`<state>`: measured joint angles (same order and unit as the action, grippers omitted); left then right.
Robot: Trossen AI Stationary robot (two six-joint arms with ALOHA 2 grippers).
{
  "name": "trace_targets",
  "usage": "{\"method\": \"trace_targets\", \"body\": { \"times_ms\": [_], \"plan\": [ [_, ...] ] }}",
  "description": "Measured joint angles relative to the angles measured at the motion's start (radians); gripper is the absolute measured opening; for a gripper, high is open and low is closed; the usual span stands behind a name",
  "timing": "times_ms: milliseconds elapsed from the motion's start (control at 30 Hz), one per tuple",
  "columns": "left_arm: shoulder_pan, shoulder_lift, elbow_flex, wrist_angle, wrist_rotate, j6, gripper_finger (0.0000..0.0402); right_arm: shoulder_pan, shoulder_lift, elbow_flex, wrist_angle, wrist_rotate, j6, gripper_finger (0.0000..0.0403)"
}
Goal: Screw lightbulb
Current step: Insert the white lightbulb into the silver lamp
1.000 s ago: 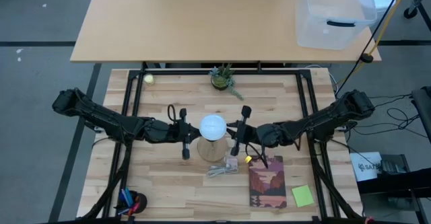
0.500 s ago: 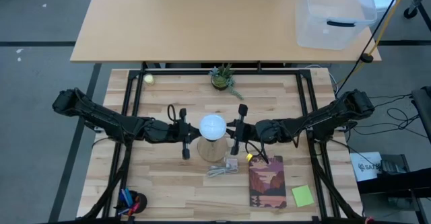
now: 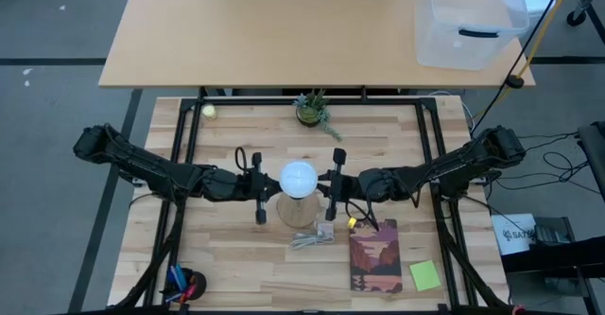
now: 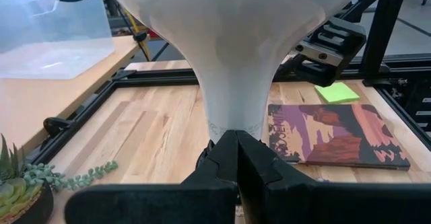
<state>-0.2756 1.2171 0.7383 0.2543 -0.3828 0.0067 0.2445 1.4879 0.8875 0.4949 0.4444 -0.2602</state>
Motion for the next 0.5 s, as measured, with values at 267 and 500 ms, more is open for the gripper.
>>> {"method": "trace_targets", "body": {
  "times_ms": [267, 500],
  "plan": [
    [0.0, 0.0, 0.0, 0.0, 0.001, 0.0, 0.0, 0.012, -0.001, 0.0, -0.005, -0.001, -0.008, 0.0],
    [0.003, 0.0, 0.0, -0.002, -0.011, 0.0, 0.0, 0.019, -0.001, 0.0, -0.008, -0.001, -0.01, 0.0]
  ]
}}
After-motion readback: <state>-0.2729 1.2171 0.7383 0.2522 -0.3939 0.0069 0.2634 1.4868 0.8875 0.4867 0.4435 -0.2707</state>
